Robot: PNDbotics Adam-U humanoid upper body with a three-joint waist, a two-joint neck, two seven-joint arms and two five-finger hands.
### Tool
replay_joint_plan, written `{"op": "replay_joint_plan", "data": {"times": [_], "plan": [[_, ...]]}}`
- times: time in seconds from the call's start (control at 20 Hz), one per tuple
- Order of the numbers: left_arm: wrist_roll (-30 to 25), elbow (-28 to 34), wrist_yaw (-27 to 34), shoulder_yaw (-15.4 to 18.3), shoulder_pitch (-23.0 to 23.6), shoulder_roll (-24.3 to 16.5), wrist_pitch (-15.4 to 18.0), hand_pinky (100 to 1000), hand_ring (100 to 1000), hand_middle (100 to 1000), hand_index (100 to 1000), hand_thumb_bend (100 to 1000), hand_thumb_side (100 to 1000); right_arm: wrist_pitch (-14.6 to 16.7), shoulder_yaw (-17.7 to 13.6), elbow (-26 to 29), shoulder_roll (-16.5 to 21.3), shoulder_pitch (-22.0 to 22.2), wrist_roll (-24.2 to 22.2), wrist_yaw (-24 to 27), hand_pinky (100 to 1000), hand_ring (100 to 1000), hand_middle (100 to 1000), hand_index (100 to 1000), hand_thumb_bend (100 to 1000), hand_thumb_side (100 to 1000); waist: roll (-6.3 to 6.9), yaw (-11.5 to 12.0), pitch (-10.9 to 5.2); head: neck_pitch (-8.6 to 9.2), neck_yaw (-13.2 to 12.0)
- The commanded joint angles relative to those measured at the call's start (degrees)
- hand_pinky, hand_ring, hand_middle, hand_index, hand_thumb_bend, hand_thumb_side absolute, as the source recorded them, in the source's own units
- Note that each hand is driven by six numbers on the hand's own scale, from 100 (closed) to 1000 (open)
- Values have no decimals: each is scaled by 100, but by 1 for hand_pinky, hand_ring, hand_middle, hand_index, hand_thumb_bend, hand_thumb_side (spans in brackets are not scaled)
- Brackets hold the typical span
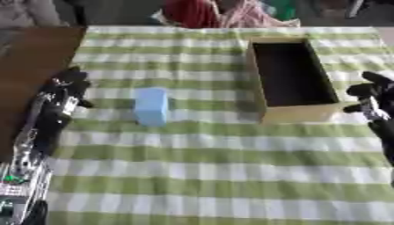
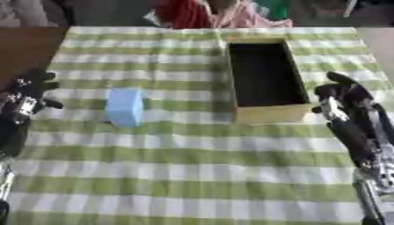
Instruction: Pick up objects on the table and place them in the box.
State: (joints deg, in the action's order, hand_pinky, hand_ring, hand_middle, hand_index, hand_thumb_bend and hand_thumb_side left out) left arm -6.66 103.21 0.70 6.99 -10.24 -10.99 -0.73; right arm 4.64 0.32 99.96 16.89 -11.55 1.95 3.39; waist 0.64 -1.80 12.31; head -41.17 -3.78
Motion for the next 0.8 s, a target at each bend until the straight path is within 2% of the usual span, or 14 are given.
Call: {"op": "replay_joint_plan", "data": {"times": [0.05,0.45,0.65,0.8], "plan": [[-31,121,-18,47,-37,-37,24,585,814,779,875,524,596,9,-53,61,51,-52,-14,-27,580,772,646,865,100,468,3,-2,-94,52,-9],[-109,141,-139,48,-68,-115,81,590,822,788,888,521,575,9,-54,56,51,-55,-13,-30,580,771,646,865,100,469,15,-17,-102,53,-2],[-179,199,-433,0,-218,-464,165,599,830,796,889,512,546,8,-51,47,62,-45,-15,-36,580,771,646,865,100,469,34,-37,-122,32,4],[-289,217,-675,-162,-386,-888,275,610,831,799,889,518,539,7,-43,38,78,-36,-24,-45,580,771,645,865,100,469,54,-55,-133,12,11]]}}
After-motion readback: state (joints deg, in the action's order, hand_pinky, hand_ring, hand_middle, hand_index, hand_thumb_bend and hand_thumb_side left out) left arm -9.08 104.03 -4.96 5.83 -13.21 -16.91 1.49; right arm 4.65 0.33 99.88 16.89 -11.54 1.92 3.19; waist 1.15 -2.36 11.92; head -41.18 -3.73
